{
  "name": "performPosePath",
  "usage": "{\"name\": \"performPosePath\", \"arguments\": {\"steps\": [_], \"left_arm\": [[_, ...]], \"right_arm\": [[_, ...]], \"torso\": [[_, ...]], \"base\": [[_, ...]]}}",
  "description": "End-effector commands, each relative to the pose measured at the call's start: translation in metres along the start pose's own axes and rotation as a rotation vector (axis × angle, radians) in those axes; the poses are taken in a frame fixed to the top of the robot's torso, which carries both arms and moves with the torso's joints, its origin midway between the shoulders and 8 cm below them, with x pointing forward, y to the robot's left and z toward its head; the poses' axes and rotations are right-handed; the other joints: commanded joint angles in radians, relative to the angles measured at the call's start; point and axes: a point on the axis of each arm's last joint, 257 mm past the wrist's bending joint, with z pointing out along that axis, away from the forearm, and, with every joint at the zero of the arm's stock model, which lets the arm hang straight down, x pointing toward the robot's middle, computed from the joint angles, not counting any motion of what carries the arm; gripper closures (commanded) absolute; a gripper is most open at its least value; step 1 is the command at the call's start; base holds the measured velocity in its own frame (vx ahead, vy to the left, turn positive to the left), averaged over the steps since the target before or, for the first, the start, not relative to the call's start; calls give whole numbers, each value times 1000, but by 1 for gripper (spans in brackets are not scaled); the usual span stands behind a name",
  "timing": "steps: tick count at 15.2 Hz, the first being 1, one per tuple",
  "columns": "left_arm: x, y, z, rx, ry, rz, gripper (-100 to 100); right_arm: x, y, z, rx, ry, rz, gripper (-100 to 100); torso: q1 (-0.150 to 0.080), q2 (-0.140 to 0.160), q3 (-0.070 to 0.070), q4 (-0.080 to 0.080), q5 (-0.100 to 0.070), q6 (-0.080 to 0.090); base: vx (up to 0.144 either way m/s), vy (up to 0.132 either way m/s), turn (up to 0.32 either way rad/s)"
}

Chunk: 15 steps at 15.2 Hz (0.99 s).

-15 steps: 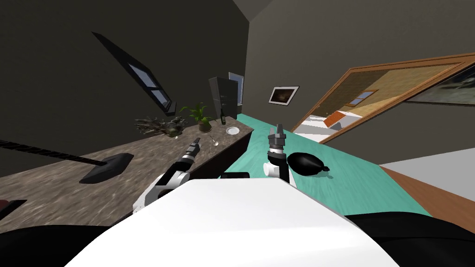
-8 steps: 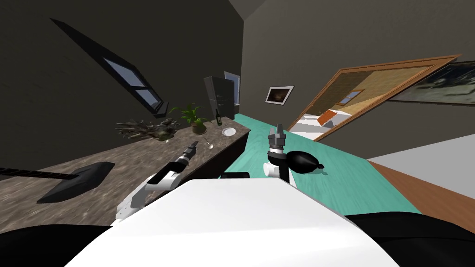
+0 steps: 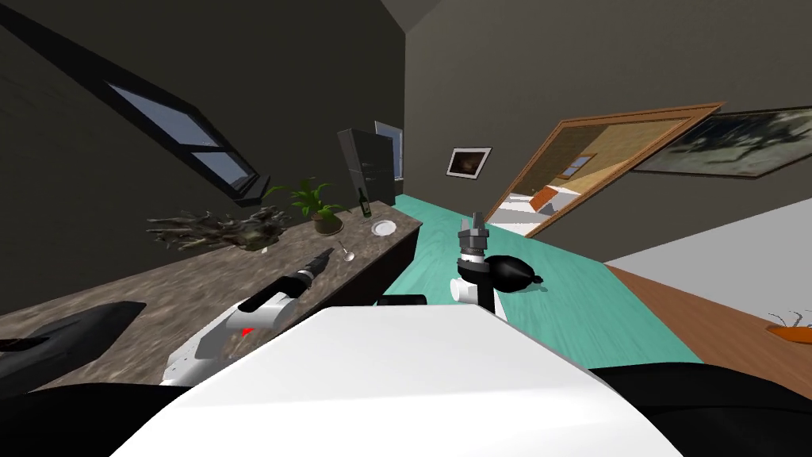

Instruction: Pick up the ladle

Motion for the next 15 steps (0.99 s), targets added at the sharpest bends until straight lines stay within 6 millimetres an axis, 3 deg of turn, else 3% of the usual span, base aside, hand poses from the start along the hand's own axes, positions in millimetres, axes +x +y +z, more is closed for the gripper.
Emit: {"name": "performPosePath", "arguments": {"steps": [1, 6, 10, 13, 15], "left_arm": [[-4, 10, 0, -37, 9, 15, -100], [-28, 63, -9, -221, 49, 88, -100], [-38, 82, -15, -297, 71, 126, -100], [-56, 108, -26, -402, 99, 169, -100], [-56, 113, -29, -422, 106, 171, -100]], "right_arm": [[0, 0, 0, 0, 0, 0, 0], [0, 0, 0, 0, 0, 0, 0], [0, 0, 0, 0, 0, 0, 0], [0, 0, 0, 0, 0, 0, 0], [0, 0, 0, 0, 0, 0, 0]], "torso": [[0, 0, 0, 0, 0, 0], [0, -1, 0, 0, 0, 0], [-1, -2, -1, 0, 0, 0], [1, 1, 0, 0, 0, 0], [0, 0, 0, 0, 0, 0]], "base": [[55, -43, -24], [76, -64, -112], [86, -62, -93], [62, -47, -105], [68, -56, -64]]}}
